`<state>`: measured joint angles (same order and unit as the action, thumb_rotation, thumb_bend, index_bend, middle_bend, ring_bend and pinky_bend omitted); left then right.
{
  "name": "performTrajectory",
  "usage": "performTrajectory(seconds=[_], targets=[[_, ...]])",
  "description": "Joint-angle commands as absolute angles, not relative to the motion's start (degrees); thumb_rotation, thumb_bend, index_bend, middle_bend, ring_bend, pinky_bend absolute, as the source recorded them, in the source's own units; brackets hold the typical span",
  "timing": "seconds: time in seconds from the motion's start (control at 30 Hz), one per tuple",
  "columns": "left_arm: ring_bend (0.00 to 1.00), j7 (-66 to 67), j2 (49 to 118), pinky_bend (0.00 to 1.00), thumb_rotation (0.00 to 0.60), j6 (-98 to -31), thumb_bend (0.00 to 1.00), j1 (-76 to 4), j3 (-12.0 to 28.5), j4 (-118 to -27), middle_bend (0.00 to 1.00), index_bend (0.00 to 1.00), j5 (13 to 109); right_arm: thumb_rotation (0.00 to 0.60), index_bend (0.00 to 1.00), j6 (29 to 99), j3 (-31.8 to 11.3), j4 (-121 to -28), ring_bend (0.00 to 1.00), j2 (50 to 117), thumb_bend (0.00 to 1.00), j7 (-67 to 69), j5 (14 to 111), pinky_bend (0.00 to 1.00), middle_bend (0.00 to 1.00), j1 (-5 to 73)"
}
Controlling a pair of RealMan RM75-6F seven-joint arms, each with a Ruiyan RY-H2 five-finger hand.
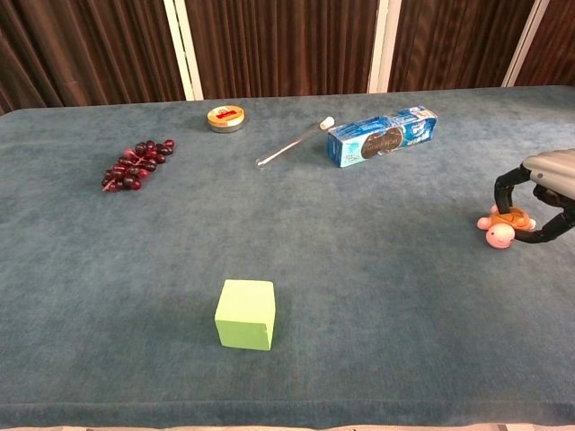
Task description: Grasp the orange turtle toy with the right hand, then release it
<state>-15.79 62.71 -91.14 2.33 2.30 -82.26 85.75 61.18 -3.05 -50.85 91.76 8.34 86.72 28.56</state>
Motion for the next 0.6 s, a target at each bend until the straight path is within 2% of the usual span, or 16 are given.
performTrajectory(seconds=[0.03,0.23,0.47,0.53,0.6], targets=[[0.04,-15.8,62.7,0.32,0.600,-91.1,0.52,2.3,2.3,-82.3,0.00,0.14,85.8,0.600,0.85,62.7,-3.1,-49.7,1.00,92.5,1.00,8.7,87.1,0.86,0.69,28.4],[0.04,-15.8,62.6,0.32,0.600,-90.8,0.52,2.2,2.2,-82.3,0.00,0.14,85.8,0.600,0.86,66.8,-4.0,-46.3,1.00,94.7,1.00,10.4,87.4,0.87,0.72,27.9],[0.04,-15.5,62.6,0.32,0.600,-90.8,0.52,2.2,2.1,-82.4,0.00,0.14,86.0,0.600,0.85,68.1,-4.9,-43.8,1.00,96.3,1.00,14.8,86.9,0.87,0.72,28.2],[0.04,-15.6,62.6,0.32,0.600,-90.8,0.52,2.2,2.1,-82.3,0.00,0.14,86.0,0.600,0.83,67.8,-4.4,-43.6,1.00,96.1,1.00,16.1,87.4,0.87,0.71,28.4],[0.04,-15.6,62.6,0.32,0.600,-90.8,0.52,2.2,2.1,-82.3,0.00,0.14,85.9,0.600,0.72,67.1,-3.4,-43.6,1.00,95.5,0.99,18.0,88.1,0.87,0.66,28.5]])
